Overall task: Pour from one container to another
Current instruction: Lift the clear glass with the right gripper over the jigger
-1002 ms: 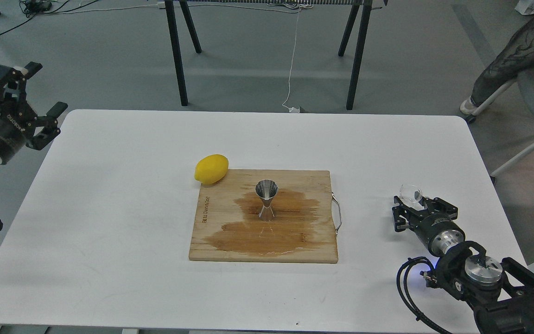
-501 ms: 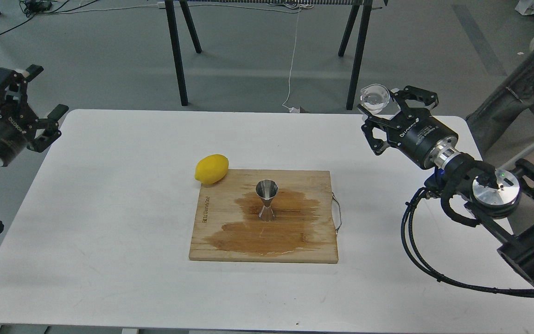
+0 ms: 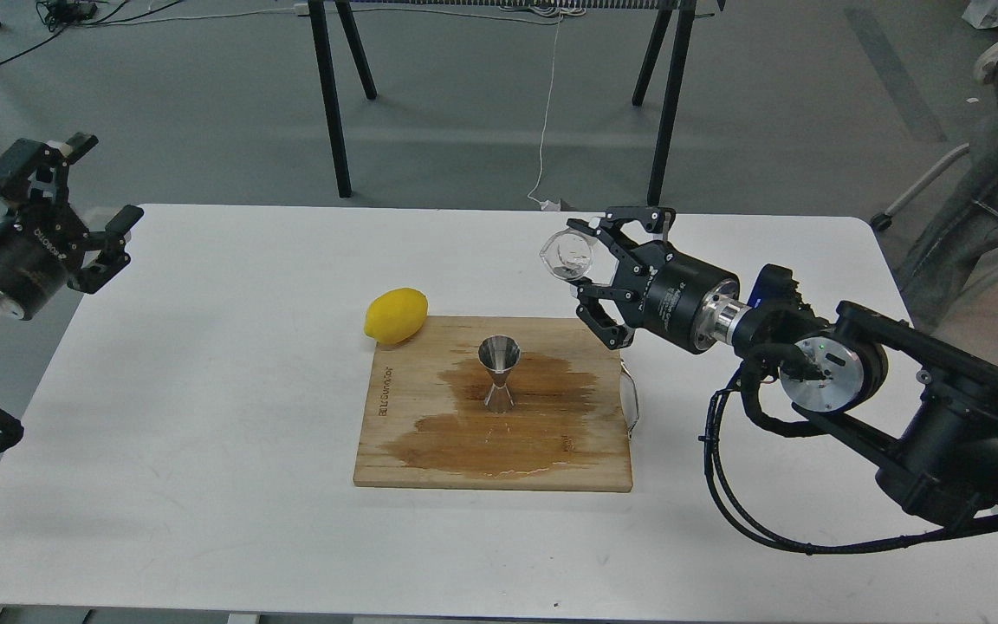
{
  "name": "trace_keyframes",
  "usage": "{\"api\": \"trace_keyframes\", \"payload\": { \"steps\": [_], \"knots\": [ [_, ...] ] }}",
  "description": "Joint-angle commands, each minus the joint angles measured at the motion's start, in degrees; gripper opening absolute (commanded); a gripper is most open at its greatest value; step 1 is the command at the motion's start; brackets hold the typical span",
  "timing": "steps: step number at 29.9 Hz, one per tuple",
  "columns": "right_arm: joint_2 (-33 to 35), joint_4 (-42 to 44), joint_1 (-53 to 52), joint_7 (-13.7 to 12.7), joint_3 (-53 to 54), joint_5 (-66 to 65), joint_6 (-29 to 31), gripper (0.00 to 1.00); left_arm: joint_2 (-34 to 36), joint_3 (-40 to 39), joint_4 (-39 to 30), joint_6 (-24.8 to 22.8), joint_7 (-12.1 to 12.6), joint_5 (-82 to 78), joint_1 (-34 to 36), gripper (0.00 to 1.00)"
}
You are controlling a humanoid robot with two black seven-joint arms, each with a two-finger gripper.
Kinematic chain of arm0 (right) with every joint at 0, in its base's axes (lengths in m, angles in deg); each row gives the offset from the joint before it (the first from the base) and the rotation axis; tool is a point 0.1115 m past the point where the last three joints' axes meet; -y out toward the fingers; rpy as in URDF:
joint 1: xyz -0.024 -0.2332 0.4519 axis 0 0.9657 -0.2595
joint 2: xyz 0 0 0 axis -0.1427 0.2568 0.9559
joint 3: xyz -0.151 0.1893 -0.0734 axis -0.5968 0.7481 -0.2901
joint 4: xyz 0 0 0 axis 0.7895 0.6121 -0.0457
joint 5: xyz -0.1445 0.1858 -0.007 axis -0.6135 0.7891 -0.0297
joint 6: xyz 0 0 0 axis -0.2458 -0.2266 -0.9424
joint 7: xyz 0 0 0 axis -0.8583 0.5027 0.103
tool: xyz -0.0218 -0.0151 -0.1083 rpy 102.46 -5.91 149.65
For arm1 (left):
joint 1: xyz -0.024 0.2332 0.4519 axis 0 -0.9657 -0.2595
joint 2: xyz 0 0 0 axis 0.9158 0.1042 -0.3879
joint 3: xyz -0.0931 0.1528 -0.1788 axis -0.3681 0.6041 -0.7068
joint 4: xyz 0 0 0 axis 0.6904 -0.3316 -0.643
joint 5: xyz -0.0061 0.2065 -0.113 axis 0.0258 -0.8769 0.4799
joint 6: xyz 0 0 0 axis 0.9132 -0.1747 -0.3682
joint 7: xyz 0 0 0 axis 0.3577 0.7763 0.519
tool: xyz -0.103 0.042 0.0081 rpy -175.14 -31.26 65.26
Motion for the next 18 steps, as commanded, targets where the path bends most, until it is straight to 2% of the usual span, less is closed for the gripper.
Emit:
{"api": "trace_keyframes", "payload": {
  "steps": [1, 18],
  "knots": [
    [-1.65, -0.07, -1.52, 0.33, -3.36, -3.56, -0.48, 0.35, -0.54, 0.0, 0.0, -0.01, 0.0, 0.0, -0.03, 1.0],
    [-2.97, 0.02, -6.0, 0.59, -10.4, -18.32, -3.11, 0.35, -0.63, 0.0, 0.0, -0.01, 0.0, -0.09, -0.91, 1.0]
  ]
}}
